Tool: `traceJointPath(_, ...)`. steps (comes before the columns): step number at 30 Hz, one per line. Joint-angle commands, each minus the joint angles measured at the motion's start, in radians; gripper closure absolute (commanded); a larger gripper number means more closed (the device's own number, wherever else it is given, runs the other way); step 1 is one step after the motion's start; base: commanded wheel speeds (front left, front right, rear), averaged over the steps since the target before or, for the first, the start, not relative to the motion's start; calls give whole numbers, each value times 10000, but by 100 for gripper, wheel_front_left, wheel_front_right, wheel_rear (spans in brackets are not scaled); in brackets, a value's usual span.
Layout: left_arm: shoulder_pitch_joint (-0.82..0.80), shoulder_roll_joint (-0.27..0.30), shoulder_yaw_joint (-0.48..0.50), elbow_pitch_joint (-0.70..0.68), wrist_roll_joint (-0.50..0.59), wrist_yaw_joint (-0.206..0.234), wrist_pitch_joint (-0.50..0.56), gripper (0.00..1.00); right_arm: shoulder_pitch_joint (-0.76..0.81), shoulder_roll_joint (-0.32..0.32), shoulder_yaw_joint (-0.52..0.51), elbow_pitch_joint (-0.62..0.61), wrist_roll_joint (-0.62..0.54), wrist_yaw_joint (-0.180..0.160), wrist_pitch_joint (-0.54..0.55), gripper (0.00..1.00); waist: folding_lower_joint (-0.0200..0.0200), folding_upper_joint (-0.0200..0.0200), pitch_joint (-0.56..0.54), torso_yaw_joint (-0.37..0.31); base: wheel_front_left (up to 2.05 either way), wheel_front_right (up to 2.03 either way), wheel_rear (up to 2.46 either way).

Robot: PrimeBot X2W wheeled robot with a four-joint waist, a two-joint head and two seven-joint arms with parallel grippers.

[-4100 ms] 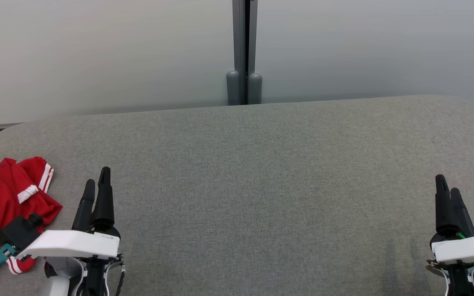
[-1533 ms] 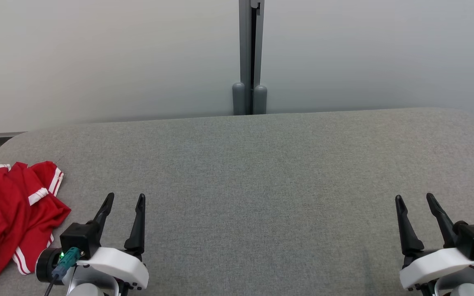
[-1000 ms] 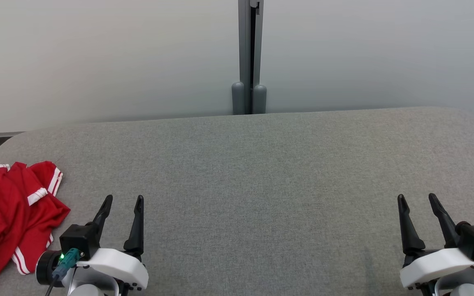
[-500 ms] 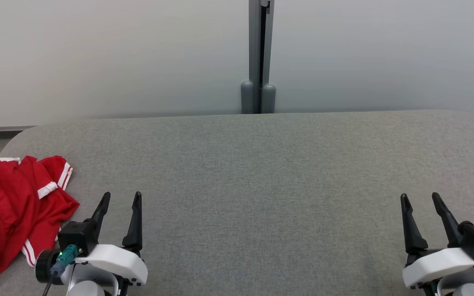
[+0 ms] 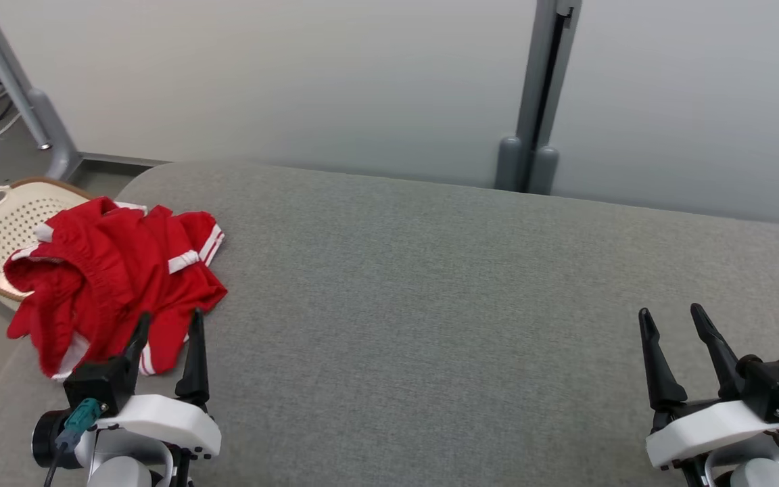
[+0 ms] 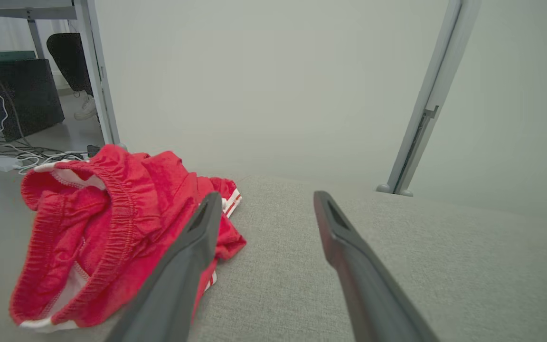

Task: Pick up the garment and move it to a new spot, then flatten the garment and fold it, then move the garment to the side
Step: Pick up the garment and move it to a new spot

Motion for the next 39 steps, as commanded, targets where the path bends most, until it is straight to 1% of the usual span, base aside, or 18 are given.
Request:
traceJointPath(1,-24,64,112,-42,40,-2,0,0,31,-10,9,-91,-35,0,73,0,-1,0,4,560,0,0,0)
traceJointPath(4,40,80,276,-83,54,-25,0,0,45,37,58,-195,-58,-1,138,0,-1,0,0,1005,0,0,0)
traceJointPath(8,138,73,453,-133,129,-3,0,0,52,153,142,-330,-63,-1,211,0,-1,0,11,1391,0,0,0)
traceJointPath(12,140,59,585,-173,136,-48,0,0,68,183,152,-377,-69,-1,262,0,-1,0,15,1581,0,0,0)
traceJointPath(18,102,44,670,-162,144,-78,0,0,97,180,189,-396,-71,-1,272,0,-1,0,34,1649,0,0,0)
traceJointPath(25,-47,28,705,-72,141,-95,0,0,29,136,196,-394,-52,0,326,0,-1,0,109,1592,0,0,0)
traceJointPath(29,-305,23,665,180,186,-20,1,0,-69,100,220,-478,-103,-1,414,0,-1,0,290,1492,0,0,0)
traceJointPath(33,-905,26,783,921,-69,23,-2,0,-351,35,368,-699,-110,-1,599,0,-1,0,754,1208,0,0,0)
traceJointPath(34,-1105,57,876,1133,-155,18,-2,0,-436,18,437,-785,-120,0,697,0,-1,0,959,1090,0,0,0)
traceJointPath(35,-1534,143,996,1655,-280,-26,0,0,-631,-55,524,-884,-139,-1,789,0,-1,0,1327,891,0,0,0)
traceJointPath(39,-2580,267,1299,2787,-586,-66,2,0,-1097,-216,603,-1131,-169,-1,955,0,-1,0,2149,561,0,0,0)
